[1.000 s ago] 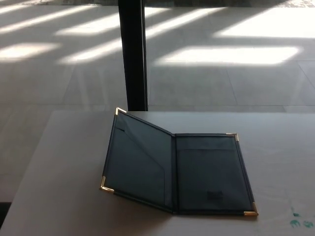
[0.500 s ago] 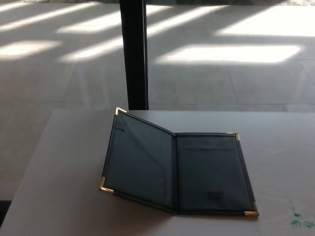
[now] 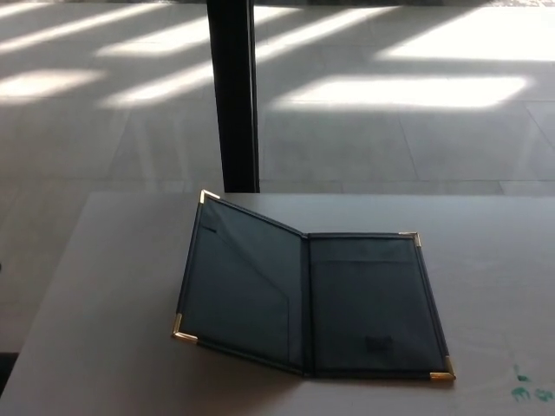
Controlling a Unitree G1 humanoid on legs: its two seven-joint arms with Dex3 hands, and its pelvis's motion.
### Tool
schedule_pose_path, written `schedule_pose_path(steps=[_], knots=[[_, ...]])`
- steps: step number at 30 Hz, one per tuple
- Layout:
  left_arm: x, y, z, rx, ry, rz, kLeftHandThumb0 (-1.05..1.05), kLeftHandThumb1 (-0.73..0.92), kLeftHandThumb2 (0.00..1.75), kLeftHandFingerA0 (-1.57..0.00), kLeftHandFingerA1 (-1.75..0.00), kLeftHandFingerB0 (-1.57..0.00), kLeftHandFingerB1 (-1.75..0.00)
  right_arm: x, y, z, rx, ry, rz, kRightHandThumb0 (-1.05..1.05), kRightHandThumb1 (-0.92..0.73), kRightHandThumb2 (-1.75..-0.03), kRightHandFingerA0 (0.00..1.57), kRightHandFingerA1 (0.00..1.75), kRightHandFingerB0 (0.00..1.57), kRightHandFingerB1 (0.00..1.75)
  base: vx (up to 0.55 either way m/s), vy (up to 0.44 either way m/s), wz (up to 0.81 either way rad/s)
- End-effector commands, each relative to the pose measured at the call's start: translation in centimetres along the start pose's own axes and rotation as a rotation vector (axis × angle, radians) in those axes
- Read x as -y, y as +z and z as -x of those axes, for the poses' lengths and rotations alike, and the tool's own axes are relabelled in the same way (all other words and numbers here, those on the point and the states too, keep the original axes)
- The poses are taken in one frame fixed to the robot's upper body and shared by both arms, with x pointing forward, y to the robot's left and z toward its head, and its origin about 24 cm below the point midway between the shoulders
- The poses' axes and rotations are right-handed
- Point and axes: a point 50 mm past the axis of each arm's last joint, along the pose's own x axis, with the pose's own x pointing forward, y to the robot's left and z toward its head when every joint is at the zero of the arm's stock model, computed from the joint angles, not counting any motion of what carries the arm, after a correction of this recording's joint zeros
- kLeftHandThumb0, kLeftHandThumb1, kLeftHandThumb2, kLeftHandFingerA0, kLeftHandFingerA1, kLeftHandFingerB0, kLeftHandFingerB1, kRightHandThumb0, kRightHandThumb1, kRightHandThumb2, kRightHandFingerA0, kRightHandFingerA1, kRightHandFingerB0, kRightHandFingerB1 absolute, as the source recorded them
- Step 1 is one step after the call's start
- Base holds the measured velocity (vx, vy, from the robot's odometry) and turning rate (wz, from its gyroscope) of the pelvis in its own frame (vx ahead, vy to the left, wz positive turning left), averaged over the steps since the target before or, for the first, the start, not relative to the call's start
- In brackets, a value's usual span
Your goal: The robot uses its left hand to push the cover of the diary kept in the middle of the desk to close it
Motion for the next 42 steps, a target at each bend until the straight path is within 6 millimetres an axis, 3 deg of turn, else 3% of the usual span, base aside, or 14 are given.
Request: schedule_pose_path(steps=[1,2,3,4,8,9,10,11,16,17,19,40,41,42], knots=[[1.9,-2.0,2.3,-0.215,-0.156,0.031,-0.86,0.92,0.79,-0.58,-0.54,-0.37,-0.47,0.6,0.3,0.1,0.010,0.013,-0.006,-0.91,-0.92,-0.75,0.63,0.95,0.62,0.75,0.00,0.000,0.00],[2.1,-2.0,2.3,-0.224,-0.163,0.043,-0.86,0.92,0.79,-0.58,-0.54,-0.37,-0.47,0.7,0.2,0.1,0.009,0.007,-0.005,-0.91,-0.92,-0.75,0.63,0.95,0.62,0.75,0.00,0.000,0.00],[2.3,-1.9,2.4,-0.231,-0.169,0.057,-0.81,0.79,1.15,-0.53,-0.61,-0.38,-0.56,0.7,0.2,0.0,0.008,-0.001,-0.012,-0.90,-0.92,-0.74,0.64,0.96,0.61,0.73,0.00,0.000,0.00],[2.5,-1.8,2.5,-0.234,-0.179,0.065,-0.87,0.92,0.80,-0.56,-0.54,-0.38,-0.48,0.7,0.2,0.0,0.008,-0.005,-0.016,-0.92,-0.92,-0.75,0.64,0.96,0.62,0.74,0.00,0.000,0.00],[3.1,-1.7,3.0,-0.250,-0.206,0.068,-0.87,0.92,0.79,-0.60,-0.53,-0.45,-0.47,0.6,0.2,0.1,0.000,-0.020,-0.026,-0.91,-0.92,-0.73,0.67,0.94,0.65,0.74,0.00,0.000,0.00],[3.4,-1.8,3.3,-0.246,-0.217,0.041,-0.86,0.92,0.75,-0.61,-0.54,-0.48,-0.50,0.6,0.2,0.1,0.003,-0.018,-0.018,-0.94,-0.70,-1.04,0.70,0.93,0.63,0.76,0.00,0.000,0.00],[3.9,-2.3,3.6,-0.269,-0.230,0.016,-0.86,0.92,0.77,-0.66,-0.53,-0.50,-0.48,0.6,0.2,0.1,0.011,-0.014,-0.014,-0.94,-0.71,-1.06,0.71,0.95,0.64,0.77,0.00,0.000,0.00],[4.1,-2.5,3.6,-0.270,-0.252,-0.006,-0.89,0.92,0.80,-0.64,-0.57,-0.47,-0.51,0.4,0.2,0.1,0.013,-0.002,-0.019,-0.92,-0.92,-0.74,0.63,0.96,0.62,0.75,0.00,0.000,0.00],[4.2,-3.9,3.6,-0.331,-0.223,-0.022,-0.90,0.91,0.74,-0.54,-0.56,-0.47,-0.52,0.2,0.4,-0.1,0.014,0.005,-0.038,-0.93,-0.92,-0.73,0.65,0.98,0.63,0.76,0.00,0.000,0.00],[4.4,-3.8,3.5,-0.332,-0.213,-0.024,-0.87,0.77,1.15,-0.51,-0.63,-0.46,-0.59,0.1,0.7,-0.1,0.017,-0.004,-0.035,-0.96,-0.71,-1.03,0.71,0.97,0.64,0.77,0.00,0.000,0.00],[5.0,-3.6,3.7,-0.335,-0.239,-0.036,-0.86,0.92,0.76,-0.56,-0.54,-0.46,-0.51,0.0,1.0,-0.2,0.015,-0.007,-0.031,-0.91,-0.92,-0.74,0.64,0.95,0.63,0.76,0.00,0.000,0.00],[12.2,-7.7,7.2,-0.425,-0.469,-0.267,-0.88,0.92,0.80,-0.53,-0.57,-0.41,-0.49,-0.7,2.1,-0.6,0.047,0.051,-0.037,-0.93,-0.92,-0.73,0.61,0.96,0.58,0.74,-0.02,-0.002,0.00],[12.5,-7.9,7.4,-0.424,-0.469,-0.278,-0.87,0.92,0.80,-0.56,-0.58,-0.41,-0.49,-0.8,2.1,-0.6,0.044,0.044,-0.043,-0.84,-0.77,-1.27,0.65,0.91,0.56,0.74,0.00,0.000,0.00],[12.5,-7.9,7.5,-0.423,-0.467,-0.282,-0.87,0.92,0.80,-0.56,-0.58,-0.41,-0.49,-0.8,2.1,-0.7,0.042,0.044,-0.045,-0.84,-0.77,-1.27,0.65,0.91,0.56,0.74,0.00,0.000,0.00]])
